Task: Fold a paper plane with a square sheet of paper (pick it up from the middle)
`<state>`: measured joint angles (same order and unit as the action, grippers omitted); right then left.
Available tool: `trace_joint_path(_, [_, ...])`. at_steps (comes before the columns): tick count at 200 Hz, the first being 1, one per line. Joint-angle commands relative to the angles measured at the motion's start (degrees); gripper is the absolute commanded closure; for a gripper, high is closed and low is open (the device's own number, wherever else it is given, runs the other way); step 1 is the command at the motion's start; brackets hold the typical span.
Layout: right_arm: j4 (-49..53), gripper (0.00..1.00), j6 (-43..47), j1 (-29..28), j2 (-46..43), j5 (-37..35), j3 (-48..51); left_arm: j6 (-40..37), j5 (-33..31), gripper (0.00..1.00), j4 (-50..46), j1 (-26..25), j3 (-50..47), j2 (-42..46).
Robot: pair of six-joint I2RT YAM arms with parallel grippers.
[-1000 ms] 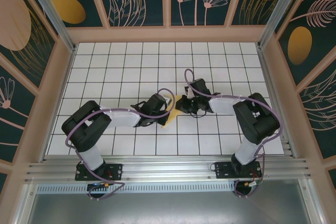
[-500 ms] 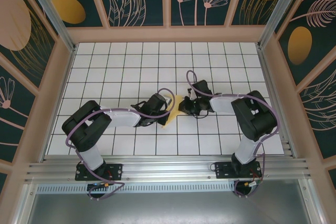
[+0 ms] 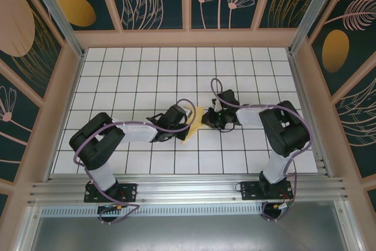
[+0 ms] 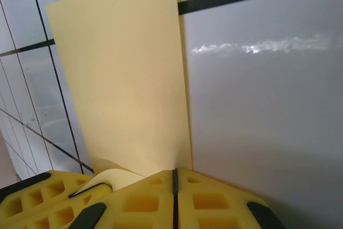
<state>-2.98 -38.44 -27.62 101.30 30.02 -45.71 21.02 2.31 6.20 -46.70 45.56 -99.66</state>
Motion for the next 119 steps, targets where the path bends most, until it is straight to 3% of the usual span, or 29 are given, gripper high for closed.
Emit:
trace_joint_path(1, [3.0, 0.90, 0.8, 0.3, -0.3, -2.7, -0.6, -1.0, -0.7, 0.97, -3.8, 0.4, -0.4, -1.7])
trace_joint_path(51, [-1.3, 0.90, -2.2, -0.9, -8.1, 0.2, 0.9, -0.8, -0.8, 0.97, -3.8, 0.4, -0.4, -1.3])
trace_joint_path(119, [-4.7, 0.90, -3.1, -5.7, -1.0, 5.1, -0.7, -1.1, -0.9, 0.97, -4.4, 0.4, 0.7, -1.8])
